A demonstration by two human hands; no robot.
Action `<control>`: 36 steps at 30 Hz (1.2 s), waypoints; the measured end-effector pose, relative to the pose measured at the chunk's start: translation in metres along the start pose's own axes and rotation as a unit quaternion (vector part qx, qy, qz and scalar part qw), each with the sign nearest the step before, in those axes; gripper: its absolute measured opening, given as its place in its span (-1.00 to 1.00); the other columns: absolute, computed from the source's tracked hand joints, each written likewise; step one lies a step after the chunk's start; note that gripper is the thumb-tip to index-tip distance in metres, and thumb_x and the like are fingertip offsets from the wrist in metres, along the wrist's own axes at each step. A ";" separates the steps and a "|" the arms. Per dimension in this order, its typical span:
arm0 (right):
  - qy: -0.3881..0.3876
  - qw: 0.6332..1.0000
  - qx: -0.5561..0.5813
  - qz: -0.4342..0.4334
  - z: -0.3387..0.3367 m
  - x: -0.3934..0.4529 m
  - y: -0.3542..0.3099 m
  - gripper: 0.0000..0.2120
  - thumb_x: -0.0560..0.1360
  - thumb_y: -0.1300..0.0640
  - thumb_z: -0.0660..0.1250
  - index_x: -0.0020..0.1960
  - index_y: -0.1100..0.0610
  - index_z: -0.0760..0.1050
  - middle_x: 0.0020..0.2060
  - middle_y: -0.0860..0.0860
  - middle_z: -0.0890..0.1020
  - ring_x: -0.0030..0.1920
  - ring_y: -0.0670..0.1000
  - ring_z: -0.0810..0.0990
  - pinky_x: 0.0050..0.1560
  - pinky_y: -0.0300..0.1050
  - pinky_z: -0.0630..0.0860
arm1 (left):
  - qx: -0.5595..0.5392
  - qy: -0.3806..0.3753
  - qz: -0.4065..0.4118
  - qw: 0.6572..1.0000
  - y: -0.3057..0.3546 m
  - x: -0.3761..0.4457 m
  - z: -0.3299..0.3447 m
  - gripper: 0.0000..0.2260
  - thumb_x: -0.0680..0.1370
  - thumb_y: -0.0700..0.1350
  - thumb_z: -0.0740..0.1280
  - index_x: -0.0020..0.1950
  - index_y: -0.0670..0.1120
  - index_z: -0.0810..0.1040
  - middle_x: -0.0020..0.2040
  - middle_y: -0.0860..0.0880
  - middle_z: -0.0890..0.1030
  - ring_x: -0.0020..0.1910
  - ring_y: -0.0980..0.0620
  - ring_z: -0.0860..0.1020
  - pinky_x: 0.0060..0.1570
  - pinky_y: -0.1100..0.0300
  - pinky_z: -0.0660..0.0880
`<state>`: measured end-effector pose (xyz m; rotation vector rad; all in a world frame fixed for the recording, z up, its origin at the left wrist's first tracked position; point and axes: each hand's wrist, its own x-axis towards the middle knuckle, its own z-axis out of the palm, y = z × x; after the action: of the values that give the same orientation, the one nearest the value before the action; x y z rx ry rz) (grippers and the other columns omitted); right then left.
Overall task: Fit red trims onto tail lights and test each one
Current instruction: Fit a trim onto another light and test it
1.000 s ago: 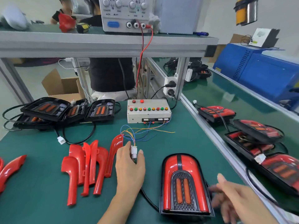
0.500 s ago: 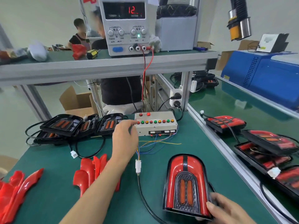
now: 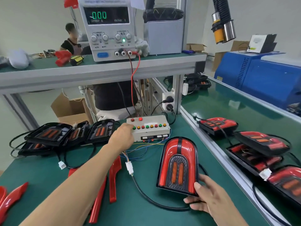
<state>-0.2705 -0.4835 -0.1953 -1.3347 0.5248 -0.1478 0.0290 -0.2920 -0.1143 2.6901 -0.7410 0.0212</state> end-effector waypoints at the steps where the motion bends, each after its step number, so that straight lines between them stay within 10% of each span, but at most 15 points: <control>1: -0.002 1.000 0.008 0.003 0.000 0.001 0.000 -0.74 0.62 0.21 0.32 0.29 0.05 0.51 0.00 0.19 0.74 -0.10 0.32 0.74 -0.29 -0.06 0.66 | 0.004 0.004 -0.003 1.000 0.001 -0.001 0.000 -0.55 0.57 -0.31 0.16 0.47 -0.20 0.44 0.42 -0.19 0.47 0.36 -0.23 0.48 0.37 -0.08 0.40; 7: -0.031 0.999 0.030 -0.017 0.000 -0.002 -0.003 -0.47 0.39 0.00 0.51 0.33 0.06 0.51 0.05 0.21 0.72 -0.06 0.34 0.72 -0.20 -0.05 0.68 | 0.054 -0.014 -0.004 0.998 0.004 -0.005 -0.002 -0.45 0.55 -0.32 0.16 0.57 -0.16 0.27 0.42 -0.22 0.49 0.34 -0.26 0.49 0.30 -0.10 0.44; 36: -0.040 0.998 0.021 -0.041 0.001 -0.007 -0.007 -0.47 0.44 0.00 0.38 0.39 0.08 0.47 0.03 0.23 0.72 -0.05 0.28 0.73 -0.14 -0.09 0.66 | 0.214 -0.047 0.017 0.976 0.021 0.005 -0.003 -0.49 0.59 -0.22 0.21 0.55 0.05 0.33 0.40 -0.15 0.32 0.15 -0.22 0.57 0.05 -0.03 0.52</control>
<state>-0.2753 -0.4817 -0.1864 -1.3166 0.3978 -0.1717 0.0235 -0.3102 -0.1044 3.1044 -0.8976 0.0704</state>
